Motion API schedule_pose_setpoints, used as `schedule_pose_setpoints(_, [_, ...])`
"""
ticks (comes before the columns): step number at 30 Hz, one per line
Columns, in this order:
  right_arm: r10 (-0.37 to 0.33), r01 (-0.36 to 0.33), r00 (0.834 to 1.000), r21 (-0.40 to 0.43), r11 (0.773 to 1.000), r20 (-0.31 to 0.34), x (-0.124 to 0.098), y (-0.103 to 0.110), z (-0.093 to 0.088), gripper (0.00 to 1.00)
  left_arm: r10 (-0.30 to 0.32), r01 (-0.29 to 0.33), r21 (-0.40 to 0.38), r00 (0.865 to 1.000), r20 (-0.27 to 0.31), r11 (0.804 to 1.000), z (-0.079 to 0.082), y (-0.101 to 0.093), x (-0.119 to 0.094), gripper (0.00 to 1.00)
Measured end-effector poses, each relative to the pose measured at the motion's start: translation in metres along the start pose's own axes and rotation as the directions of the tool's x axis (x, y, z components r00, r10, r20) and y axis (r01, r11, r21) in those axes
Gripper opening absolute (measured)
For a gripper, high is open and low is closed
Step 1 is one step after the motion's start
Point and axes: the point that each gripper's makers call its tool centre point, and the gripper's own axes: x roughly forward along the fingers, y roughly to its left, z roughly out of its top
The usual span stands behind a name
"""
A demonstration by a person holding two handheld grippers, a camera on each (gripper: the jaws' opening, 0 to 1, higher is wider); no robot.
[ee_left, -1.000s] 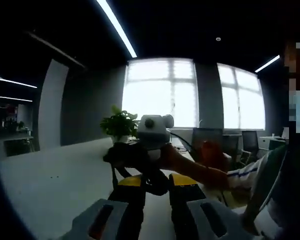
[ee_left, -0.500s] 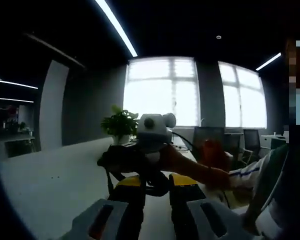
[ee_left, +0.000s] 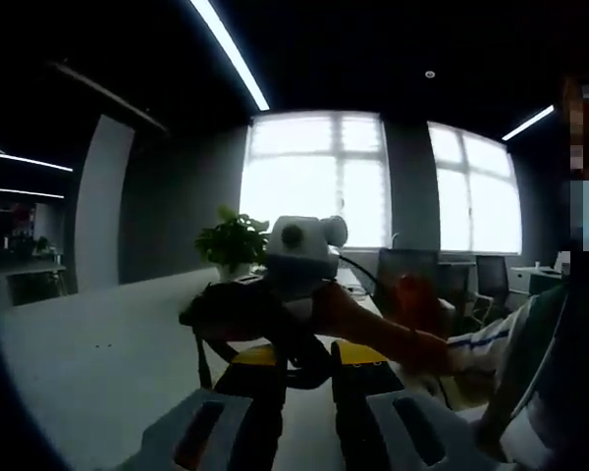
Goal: Straighten the power strip on the desk, plug the charger into it
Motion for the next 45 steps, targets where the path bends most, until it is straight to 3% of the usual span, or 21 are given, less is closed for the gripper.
schedule_pose_setpoints(24, [-0.004,0.004,1.000,0.003,1.000,-0.020,-0.008,-0.002,-0.007,0.08,-0.011,0.010,-0.032,1.000,-0.029,0.999,-0.012,-0.003,0.011,0.17])
schedule_pose_setpoints(26, [-0.012,0.012,0.998,-0.007,1.000,-0.055,-0.007,-0.002,-0.013,0.08,-0.006,0.005,-0.028,0.999,-0.039,1.000,-0.014,-0.002,0.010,0.17])
schedule_pose_setpoints(34, [-0.019,0.018,0.999,-0.015,1.000,-0.048,-0.008,-0.001,-0.012,0.08,0.003,-0.003,-0.011,0.999,-0.054,1.000,-0.021,-0.002,0.009,0.17])
schedule_pose_setpoints(45, [-0.021,0.018,0.994,-0.029,0.999,-0.105,-0.011,-0.002,-0.026,0.08,0.025,-0.027,-0.022,0.997,-0.079,0.999,-0.036,0.006,0.002,0.16])
